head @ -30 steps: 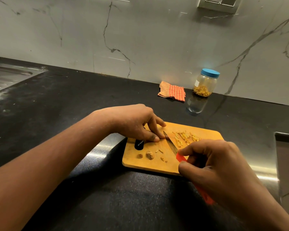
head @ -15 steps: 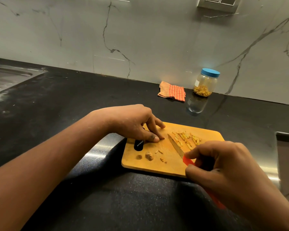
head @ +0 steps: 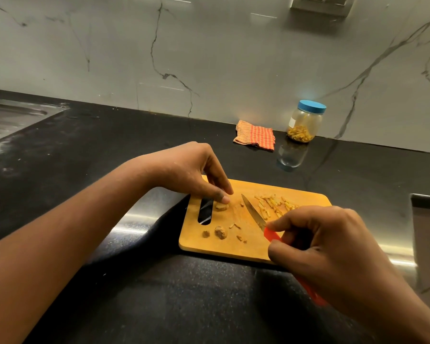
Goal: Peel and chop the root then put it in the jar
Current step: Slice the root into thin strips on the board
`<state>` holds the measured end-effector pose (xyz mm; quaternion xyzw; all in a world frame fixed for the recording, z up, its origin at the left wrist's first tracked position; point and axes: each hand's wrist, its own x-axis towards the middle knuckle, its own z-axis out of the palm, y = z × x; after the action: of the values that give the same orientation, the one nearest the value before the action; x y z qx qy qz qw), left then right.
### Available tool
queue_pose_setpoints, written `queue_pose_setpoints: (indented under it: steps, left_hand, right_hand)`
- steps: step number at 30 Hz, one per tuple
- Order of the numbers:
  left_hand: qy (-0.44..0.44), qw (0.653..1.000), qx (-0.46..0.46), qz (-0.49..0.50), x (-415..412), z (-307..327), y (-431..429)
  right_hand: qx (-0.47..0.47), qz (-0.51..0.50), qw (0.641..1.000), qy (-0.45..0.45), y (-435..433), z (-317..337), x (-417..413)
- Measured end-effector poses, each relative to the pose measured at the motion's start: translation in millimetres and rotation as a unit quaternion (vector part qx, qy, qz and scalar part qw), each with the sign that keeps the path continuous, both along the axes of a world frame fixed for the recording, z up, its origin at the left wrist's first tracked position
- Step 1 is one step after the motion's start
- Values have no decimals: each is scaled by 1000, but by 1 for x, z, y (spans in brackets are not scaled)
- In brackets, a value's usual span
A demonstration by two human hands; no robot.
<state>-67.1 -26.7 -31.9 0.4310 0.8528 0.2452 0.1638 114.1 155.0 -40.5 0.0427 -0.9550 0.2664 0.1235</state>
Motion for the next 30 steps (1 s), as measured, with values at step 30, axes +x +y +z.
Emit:
queue_pose_setpoints:
  steps: [30]
  left_hand:
    - [20,997,73,18,12,-22,24]
  right_hand:
    - [-37,-26,999,-5,13,5,7]
